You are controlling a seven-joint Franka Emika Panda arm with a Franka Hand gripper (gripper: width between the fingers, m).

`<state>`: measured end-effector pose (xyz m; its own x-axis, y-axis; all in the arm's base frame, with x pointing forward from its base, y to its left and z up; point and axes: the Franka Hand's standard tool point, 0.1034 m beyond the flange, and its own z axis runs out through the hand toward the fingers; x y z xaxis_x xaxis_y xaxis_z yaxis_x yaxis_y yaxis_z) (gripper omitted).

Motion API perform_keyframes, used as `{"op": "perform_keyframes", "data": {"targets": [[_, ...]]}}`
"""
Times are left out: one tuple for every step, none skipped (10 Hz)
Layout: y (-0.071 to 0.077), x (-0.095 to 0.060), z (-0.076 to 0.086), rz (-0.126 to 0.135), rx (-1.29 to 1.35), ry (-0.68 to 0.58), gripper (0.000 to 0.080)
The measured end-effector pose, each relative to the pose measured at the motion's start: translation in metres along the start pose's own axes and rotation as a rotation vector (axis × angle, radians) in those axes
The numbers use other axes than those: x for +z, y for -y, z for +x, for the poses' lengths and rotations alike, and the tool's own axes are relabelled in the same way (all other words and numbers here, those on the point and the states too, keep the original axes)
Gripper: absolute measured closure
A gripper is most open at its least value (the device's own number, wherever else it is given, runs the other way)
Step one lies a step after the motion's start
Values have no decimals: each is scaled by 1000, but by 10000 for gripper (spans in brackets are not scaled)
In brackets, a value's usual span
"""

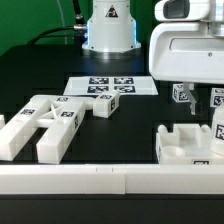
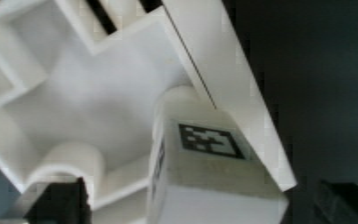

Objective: Assemble chair

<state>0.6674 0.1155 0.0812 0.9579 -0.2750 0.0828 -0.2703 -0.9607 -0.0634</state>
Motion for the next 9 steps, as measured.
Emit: {"op": "perform_keyframes", "data": {"targets": [[0,0,0,-2,-91,0,156],[1,1,0,-7,-224,-3,151],[2,1,-1,-6,-320,-2,151],[2,1,-1,-9,-414,-1,150],[0,1,0,-14,-532,0,150],[0,1,0,-15,-594,1,150],[0,1,0,-15,-634,1,150],[0,1,0,-17,-702,2,150],[-1,1,0,-17,-744,2,150]]}}
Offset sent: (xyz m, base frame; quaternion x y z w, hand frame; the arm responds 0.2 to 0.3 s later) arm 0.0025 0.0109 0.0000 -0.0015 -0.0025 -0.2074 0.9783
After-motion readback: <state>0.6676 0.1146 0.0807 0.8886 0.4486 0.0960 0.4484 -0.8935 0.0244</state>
